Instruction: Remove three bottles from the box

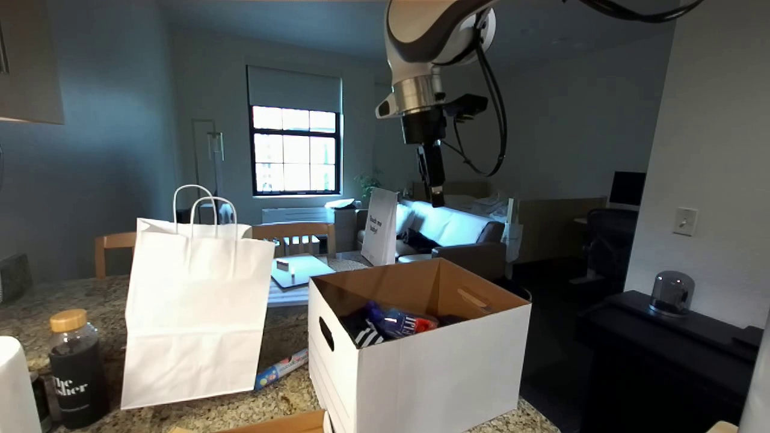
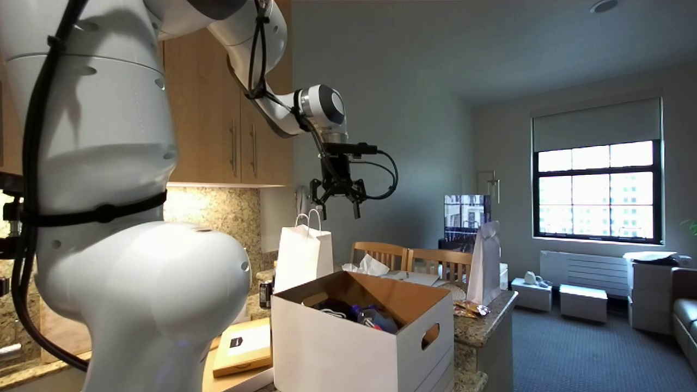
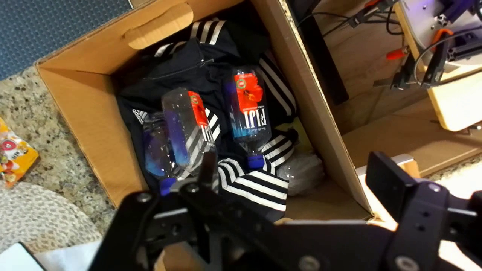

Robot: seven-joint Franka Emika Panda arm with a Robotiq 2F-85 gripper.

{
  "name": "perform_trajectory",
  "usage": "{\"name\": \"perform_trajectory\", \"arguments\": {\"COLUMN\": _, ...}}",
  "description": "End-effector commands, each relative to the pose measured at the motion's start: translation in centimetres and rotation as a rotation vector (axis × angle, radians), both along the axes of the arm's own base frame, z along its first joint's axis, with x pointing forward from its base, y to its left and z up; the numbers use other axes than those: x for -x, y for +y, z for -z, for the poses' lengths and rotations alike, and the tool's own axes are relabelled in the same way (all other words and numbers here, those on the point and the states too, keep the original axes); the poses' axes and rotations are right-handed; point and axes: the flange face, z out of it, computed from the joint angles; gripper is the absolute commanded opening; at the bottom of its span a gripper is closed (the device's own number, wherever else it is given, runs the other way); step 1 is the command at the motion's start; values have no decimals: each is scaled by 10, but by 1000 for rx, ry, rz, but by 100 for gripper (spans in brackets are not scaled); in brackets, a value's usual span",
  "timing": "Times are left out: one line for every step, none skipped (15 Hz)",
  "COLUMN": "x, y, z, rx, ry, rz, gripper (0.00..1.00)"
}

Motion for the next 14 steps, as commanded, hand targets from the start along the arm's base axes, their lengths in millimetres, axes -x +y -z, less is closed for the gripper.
{"name": "perform_trajectory", "arguments": {"x": -26, "y": -1, "z": 12, "rx": 0, "ry": 2, "rz": -34, "gripper": 100}}
{"name": "perform_trajectory", "arguments": {"x": -37, "y": -4, "z": 25, "rx": -4, "ry": 24, "rz": 3, "gripper": 100}}
{"name": "perform_trajectory", "arguments": {"x": -45, "y": -7, "z": 35, "rx": -10, "ry": 18, "rz": 45, "gripper": 100}}
{"name": "perform_trajectory", "arguments": {"x": -53, "y": -10, "z": 43, "rx": -19, "ry": 1, "rz": 93, "gripper": 100}}
{"name": "perform_trajectory", "arguments": {"x": -60, "y": -12, "z": 51, "rx": -27, "ry": -20, "rz": 144, "gripper": 100}}
{"name": "perform_trajectory", "arguments": {"x": -64, "y": -13, "z": 55, "rx": -26, "ry": -38, "rz": 183, "gripper": 100}}
{"name": "perform_trajectory", "arguments": {"x": -54, "y": -10, "z": 50, "rx": -18, "ry": -9, "rz": 113, "gripper": 100}}
{"name": "perform_trajectory", "arguments": {"x": -60, "y": -12, "z": 58, "rx": -19, "ry": -13, "rz": 139, "gripper": 100}}
{"name": "perform_trajectory", "arguments": {"x": -63, "y": -13, "z": 62, "rx": -18, "ry": -13, "rz": 154, "gripper": 100}}
{"name": "perform_trajectory", "arguments": {"x": -65, "y": -12, "z": 63, "rx": -18, "ry": -13, "rz": 158, "gripper": 100}}
{"name": "perform_trajectory", "arguments": {"x": -65, "y": -12, "z": 62, "rx": -19, "ry": -16, "rz": 159, "gripper": 100}}
{"name": "perform_trajectory", "arguments": {"x": -67, "y": -13, "z": 67, "rx": -15, "ry": 8, "rz": 145, "gripper": 100}}
{"name": "perform_trajectory", "arguments": {"x": -67, "y": -14, "z": 73, "rx": -10, "ry": 27, "rz": 129, "gripper": 100}}
{"name": "perform_trajectory", "arguments": {"x": -69, "y": -14, "z": 82, "rx": -8, "ry": 45, "rz": 116, "gripper": 100}}
